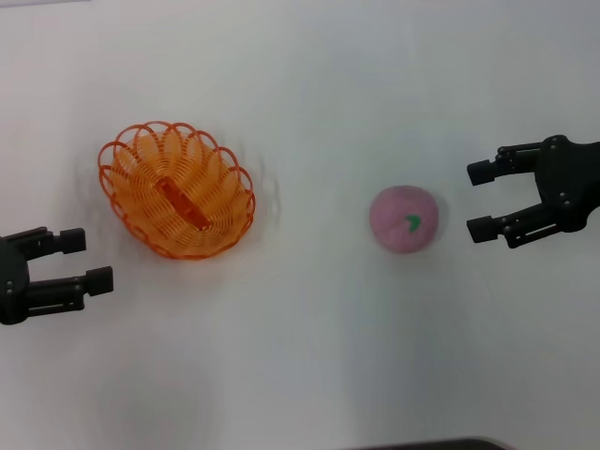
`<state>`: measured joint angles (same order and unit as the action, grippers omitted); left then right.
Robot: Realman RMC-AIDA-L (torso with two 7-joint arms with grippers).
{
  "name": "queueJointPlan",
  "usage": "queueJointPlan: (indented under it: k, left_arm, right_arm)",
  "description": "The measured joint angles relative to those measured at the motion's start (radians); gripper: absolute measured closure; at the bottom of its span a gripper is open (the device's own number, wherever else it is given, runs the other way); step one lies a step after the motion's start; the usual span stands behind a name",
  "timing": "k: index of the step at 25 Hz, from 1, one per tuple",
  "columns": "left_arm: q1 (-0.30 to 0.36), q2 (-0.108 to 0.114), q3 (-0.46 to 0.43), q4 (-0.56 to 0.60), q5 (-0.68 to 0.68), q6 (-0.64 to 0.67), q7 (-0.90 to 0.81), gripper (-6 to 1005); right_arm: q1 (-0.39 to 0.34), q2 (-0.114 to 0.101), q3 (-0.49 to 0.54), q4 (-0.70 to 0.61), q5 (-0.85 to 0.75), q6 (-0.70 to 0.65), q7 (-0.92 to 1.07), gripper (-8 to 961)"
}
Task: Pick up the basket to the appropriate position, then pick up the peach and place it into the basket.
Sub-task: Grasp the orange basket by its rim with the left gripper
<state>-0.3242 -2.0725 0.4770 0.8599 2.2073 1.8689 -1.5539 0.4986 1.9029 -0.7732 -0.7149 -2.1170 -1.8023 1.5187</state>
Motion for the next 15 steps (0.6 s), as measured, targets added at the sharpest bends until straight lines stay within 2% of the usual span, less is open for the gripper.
queueJointPlan:
  k: [15]
  left_arm:
    - [0.003,0.000,0.000,0.001,0.002,0.001,-0.001,127]
  right_arm:
    - [-0.002,0.007,0.000,0.000,0.000,0.000,0.001,7]
